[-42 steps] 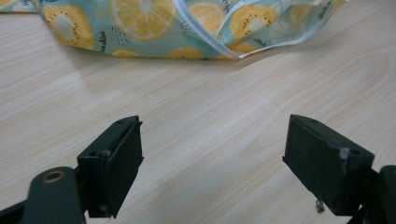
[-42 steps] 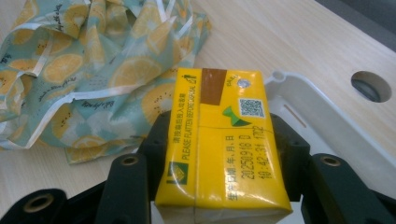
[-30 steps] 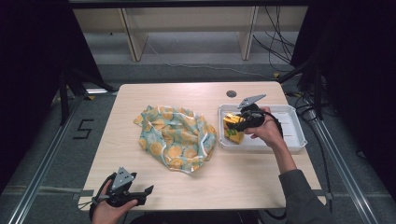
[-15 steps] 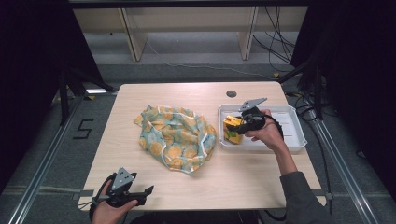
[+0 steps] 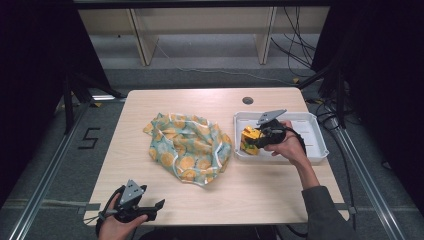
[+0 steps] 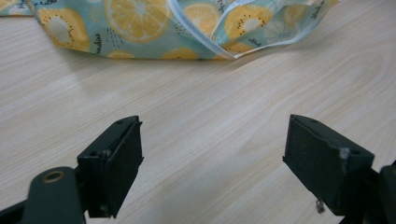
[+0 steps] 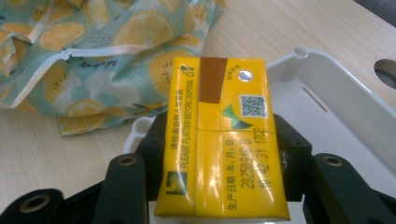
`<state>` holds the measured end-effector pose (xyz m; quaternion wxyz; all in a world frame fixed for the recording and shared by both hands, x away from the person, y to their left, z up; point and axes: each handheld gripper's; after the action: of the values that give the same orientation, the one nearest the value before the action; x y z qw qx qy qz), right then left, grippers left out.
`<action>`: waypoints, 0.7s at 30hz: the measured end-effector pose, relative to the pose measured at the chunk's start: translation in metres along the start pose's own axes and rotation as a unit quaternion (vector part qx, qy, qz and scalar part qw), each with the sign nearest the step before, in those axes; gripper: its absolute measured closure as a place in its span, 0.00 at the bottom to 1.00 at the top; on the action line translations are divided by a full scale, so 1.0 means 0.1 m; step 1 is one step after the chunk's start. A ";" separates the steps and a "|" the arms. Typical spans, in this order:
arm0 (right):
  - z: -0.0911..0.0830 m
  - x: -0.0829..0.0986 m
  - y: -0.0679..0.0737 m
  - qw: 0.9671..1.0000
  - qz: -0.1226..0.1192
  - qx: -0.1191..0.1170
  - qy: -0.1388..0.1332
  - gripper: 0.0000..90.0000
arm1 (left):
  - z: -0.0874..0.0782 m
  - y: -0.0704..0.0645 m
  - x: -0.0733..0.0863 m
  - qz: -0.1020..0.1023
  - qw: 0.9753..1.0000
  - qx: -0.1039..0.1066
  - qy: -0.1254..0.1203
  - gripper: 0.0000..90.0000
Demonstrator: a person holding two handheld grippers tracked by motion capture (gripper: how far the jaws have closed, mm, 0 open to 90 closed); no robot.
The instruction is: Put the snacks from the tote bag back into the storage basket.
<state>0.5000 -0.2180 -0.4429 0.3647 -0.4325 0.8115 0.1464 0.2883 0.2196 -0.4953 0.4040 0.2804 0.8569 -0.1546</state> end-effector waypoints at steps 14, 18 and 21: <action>-0.42 -0.11 0.10 0.996 0.054 0.038 -0.057 0.38 | -0.01 0.01 0.00 -0.002 1.000 0.003 -0.002 0.21; -0.54 -0.09 0.12 0.995 0.058 0.042 -0.071 0.42 | -0.01 0.02 0.00 -0.001 1.000 -0.003 -0.002 0.21; -0.62 -0.06 0.20 0.995 0.063 0.047 -0.069 0.50 | -0.03 0.03 0.00 0.004 1.000 0.001 0.001 0.21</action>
<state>0.4572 -0.2372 -0.3977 0.4295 -0.3515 0.8163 0.1601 0.2887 0.2232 -0.4935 0.4034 0.2846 0.8561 -0.1531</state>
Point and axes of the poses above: each handheld gripper's, and its own axes: z roughly forward along the jaws, x roughly out of its underside, y roughly to its left, and after that the axes turned 2 degrees about x, right-handed
